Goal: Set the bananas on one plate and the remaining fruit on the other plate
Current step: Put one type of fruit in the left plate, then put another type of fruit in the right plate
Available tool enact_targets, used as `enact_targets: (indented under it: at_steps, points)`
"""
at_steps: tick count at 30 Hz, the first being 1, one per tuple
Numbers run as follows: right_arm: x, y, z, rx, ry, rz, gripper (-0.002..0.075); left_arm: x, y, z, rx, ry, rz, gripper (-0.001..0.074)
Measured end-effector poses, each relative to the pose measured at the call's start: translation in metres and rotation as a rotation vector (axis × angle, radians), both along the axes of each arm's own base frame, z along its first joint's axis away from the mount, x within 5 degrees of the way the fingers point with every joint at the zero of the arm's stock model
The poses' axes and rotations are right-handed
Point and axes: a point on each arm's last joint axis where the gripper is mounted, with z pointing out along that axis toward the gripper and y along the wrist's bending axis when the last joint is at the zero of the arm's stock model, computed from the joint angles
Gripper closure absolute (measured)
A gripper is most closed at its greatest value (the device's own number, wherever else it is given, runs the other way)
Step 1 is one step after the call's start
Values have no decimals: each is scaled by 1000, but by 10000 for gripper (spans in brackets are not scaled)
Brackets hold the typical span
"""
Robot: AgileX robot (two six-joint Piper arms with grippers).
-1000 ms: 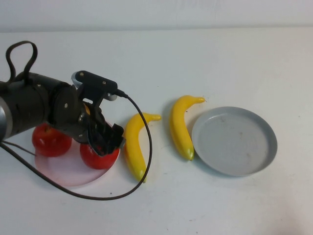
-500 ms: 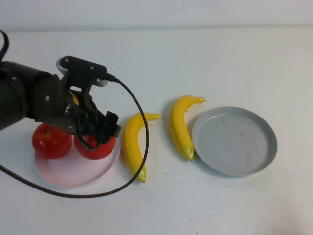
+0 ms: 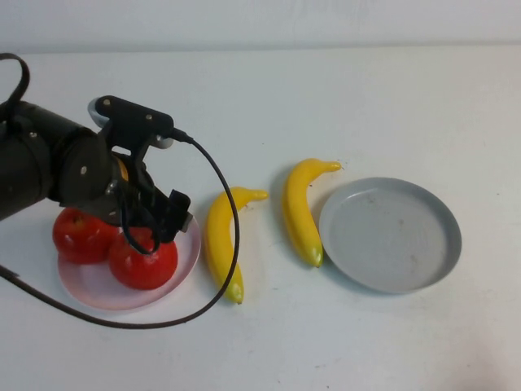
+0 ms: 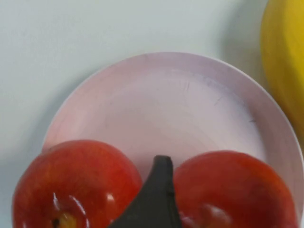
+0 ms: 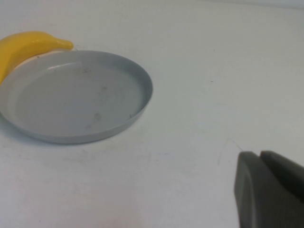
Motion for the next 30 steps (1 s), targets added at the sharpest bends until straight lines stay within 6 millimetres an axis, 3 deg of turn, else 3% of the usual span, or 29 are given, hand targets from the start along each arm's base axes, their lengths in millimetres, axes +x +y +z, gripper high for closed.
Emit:
enact_targets:
  at_steps: [5,8,11,14,19,25,30]
  points:
    - [0,0,0,0,0,0,741,-2,1,3,-27,3,47,91]
    - [0,0,0,0,0,0,741,-9,4,16,-67,-4,81,263]
    - [0,0,0,0,0,0,741,-18,8,33,-92,-43,84,545]
    - [0,0,0,0,0,0,741,-32,14,48,-126,-105,79,679]
    - [0,0,0,0,0,0,741,-67,30,59,-204,-235,61,723]
    - [0,0,0,0,0,0,741,-118,53,60,-336,-375,82,730]
    - [0,0,0,0,0,0,741,-146,66,55,-370,-415,88,730]
